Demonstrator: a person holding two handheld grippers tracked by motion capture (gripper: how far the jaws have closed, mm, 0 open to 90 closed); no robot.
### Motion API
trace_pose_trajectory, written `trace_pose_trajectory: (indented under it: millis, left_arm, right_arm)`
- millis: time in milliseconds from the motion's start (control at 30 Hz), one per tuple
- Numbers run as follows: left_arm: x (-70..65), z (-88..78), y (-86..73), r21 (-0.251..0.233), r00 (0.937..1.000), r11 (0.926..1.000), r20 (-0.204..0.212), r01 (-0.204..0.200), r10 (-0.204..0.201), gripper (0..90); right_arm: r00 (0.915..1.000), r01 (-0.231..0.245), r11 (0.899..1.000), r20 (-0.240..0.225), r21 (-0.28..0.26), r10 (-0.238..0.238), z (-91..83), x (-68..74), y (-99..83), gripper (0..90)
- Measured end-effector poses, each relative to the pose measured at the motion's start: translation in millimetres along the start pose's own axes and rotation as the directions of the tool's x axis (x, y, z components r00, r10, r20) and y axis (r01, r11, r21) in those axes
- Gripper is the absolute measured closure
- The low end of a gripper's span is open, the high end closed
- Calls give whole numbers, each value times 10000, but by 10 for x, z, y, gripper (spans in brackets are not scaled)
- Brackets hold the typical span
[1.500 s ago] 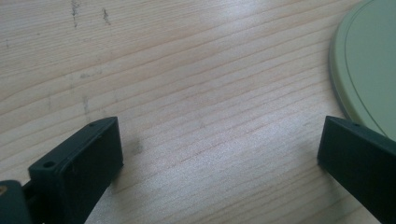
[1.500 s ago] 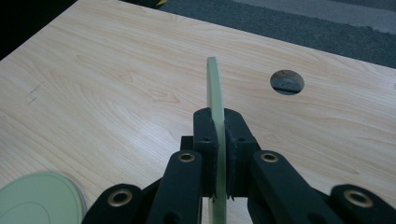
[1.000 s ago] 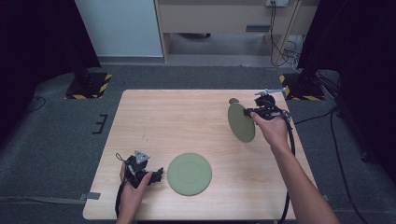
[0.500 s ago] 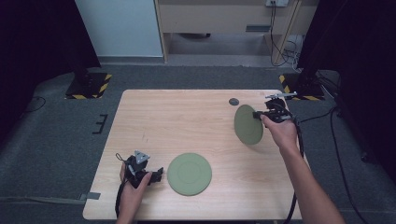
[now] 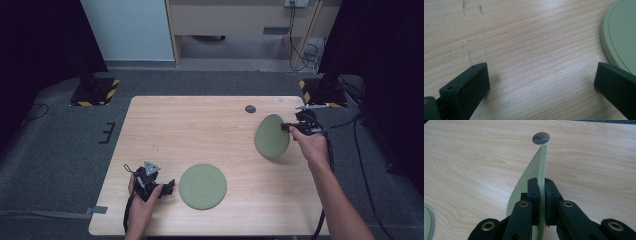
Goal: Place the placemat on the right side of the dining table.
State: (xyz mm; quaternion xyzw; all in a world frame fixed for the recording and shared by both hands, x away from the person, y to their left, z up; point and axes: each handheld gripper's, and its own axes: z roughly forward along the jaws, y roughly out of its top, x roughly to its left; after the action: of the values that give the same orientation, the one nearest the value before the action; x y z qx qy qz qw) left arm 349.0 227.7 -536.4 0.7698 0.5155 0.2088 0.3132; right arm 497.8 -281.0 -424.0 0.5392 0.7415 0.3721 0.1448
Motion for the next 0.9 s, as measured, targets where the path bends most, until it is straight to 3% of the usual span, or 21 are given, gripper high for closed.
trace_pose_trajectory:
  millis: [333, 667, 900]
  left_arm:
    - [5, 0, 2, 4, 10000, 10000, 23, -5, 5, 0]
    - [105, -92, 91, -451, 9990, 9982, 231, 397, -387, 29]
    - [130, -139, 119, -367, 9996, 9990, 152, 253, -247, 27]
  right_arm:
    - [9994, -341, 9994, -22, 27, 341, 38, -203, -109, 858]
    - [9978, -660, 9978, 12, 119, 659, 108, -428, -236, 856]
    - [9969, -785, 9967, 61, 193, 784, 125, -499, -270, 856]
